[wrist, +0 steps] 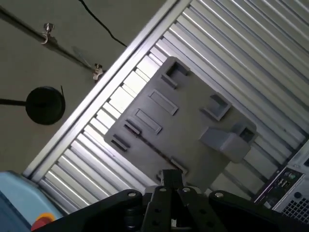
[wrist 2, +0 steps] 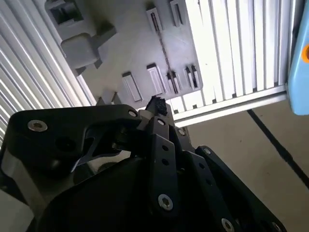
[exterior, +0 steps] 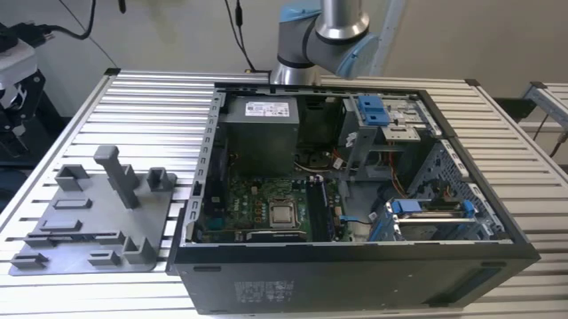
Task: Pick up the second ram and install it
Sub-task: 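Pick up the second ram and move it above second insertion slot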
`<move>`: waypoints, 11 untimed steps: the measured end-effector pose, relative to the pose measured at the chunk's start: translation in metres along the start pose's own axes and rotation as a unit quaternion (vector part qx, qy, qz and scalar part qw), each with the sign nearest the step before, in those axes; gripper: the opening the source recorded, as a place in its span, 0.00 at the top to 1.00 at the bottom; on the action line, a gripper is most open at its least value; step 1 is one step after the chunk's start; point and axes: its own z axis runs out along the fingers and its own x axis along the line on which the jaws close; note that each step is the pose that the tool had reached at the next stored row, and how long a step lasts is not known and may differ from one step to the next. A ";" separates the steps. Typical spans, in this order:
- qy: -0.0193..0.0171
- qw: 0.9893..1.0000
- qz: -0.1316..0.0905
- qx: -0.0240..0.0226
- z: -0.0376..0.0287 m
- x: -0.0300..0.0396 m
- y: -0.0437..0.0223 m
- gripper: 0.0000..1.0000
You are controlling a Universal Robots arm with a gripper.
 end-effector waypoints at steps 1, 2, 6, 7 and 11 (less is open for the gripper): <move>0.000 1.000 -0.009 0.000 0.0000 -0.0001 0.0001 0.89; 0.001 1.000 -0.019 0.000 0.0000 -0.0001 0.0001 0.89; 0.003 0.999 -0.055 0.000 0.0000 -0.0001 0.0002 0.89; 0.003 0.998 -0.064 0.000 0.0001 -0.0002 0.0002 0.89; 0.005 0.995 -0.100 0.000 0.0004 -0.0002 0.0003 0.89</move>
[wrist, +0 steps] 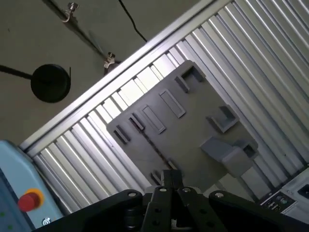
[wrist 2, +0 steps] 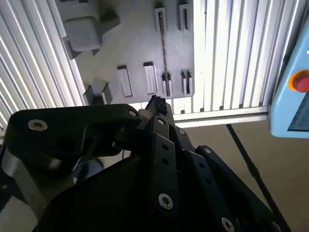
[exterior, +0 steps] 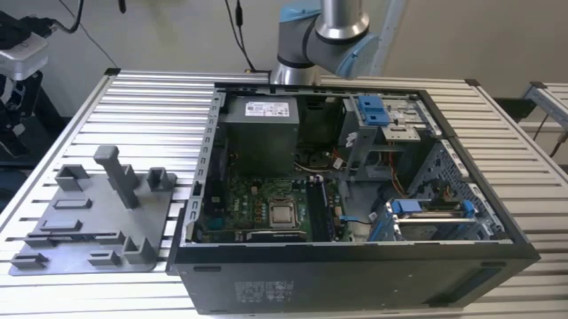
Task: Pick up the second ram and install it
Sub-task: 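Pick up the second ram and move it above second insertion slot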
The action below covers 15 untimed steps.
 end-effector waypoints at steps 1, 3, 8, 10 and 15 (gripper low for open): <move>0.000 1.000 -0.008 0.000 0.0001 0.0000 0.0000 0.89; 0.000 1.000 -0.021 0.001 0.0004 -0.0001 0.0001 0.89; -0.001 0.999 -0.047 0.004 0.0014 -0.0005 0.0003 0.89; -0.001 0.998 -0.057 0.005 0.0021 -0.0007 0.0005 0.89; -0.002 0.997 -0.079 0.007 0.0037 -0.0012 0.0014 0.89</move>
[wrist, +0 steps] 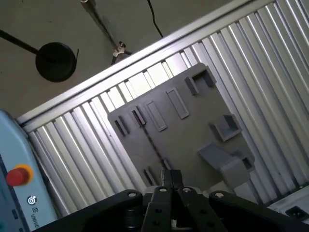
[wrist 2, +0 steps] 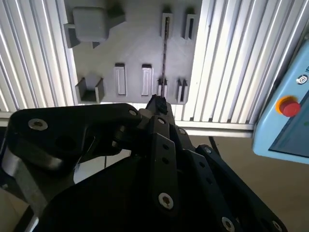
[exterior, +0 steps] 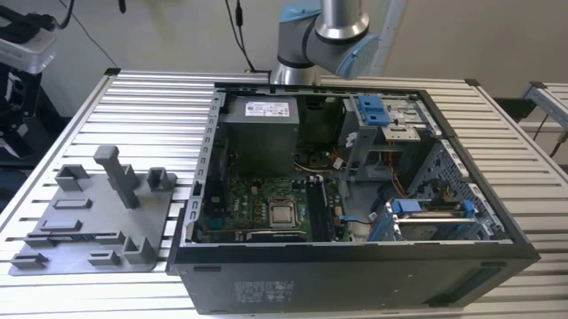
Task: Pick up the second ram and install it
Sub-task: 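Pick up the second ram and move it above second insertion slot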
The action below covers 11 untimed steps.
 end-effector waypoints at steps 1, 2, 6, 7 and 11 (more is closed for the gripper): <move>0.000 1.000 -0.005 0.000 0.0003 -0.0002 0.0001 0.89; 0.000 1.000 -0.010 0.000 0.0005 -0.0004 0.0001 0.89; 0.001 0.999 -0.036 0.000 0.0009 -0.0013 0.0007 0.89; 0.001 0.999 -0.043 0.000 0.0009 -0.0015 0.0009 0.89; 0.002 0.997 -0.075 -0.001 0.0012 -0.0024 0.0014 0.89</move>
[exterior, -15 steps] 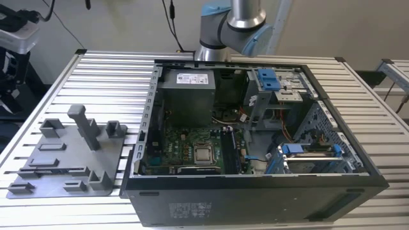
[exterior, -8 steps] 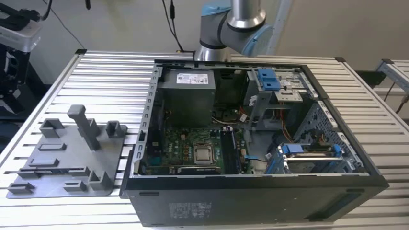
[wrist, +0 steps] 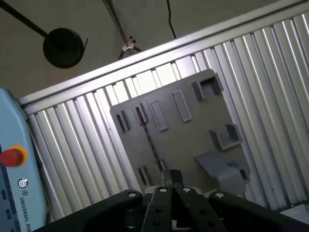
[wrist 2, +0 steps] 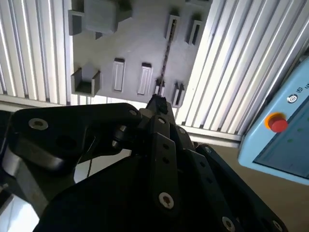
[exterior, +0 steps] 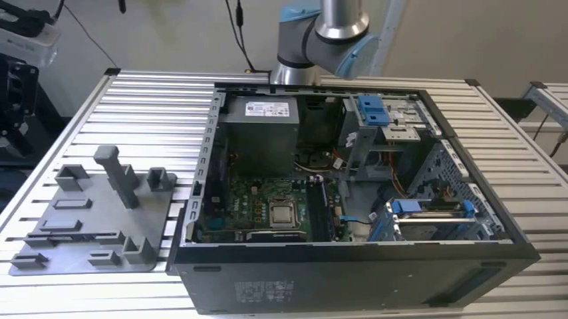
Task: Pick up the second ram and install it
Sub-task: 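Pick up the second ram and move it above second insertion slot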
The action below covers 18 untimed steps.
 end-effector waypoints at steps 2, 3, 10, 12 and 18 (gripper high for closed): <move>0.000 1.000 -0.015 0.000 0.0003 -0.0002 0.0001 0.89; 0.001 1.000 -0.022 0.000 0.0005 -0.0002 0.0003 0.89; 0.002 0.998 -0.061 -0.001 0.0022 0.0000 0.0016 0.89; 0.002 0.997 -0.072 -0.001 0.0028 0.0002 0.0022 0.89; 0.002 0.995 -0.096 0.003 0.0040 0.0008 0.0040 0.89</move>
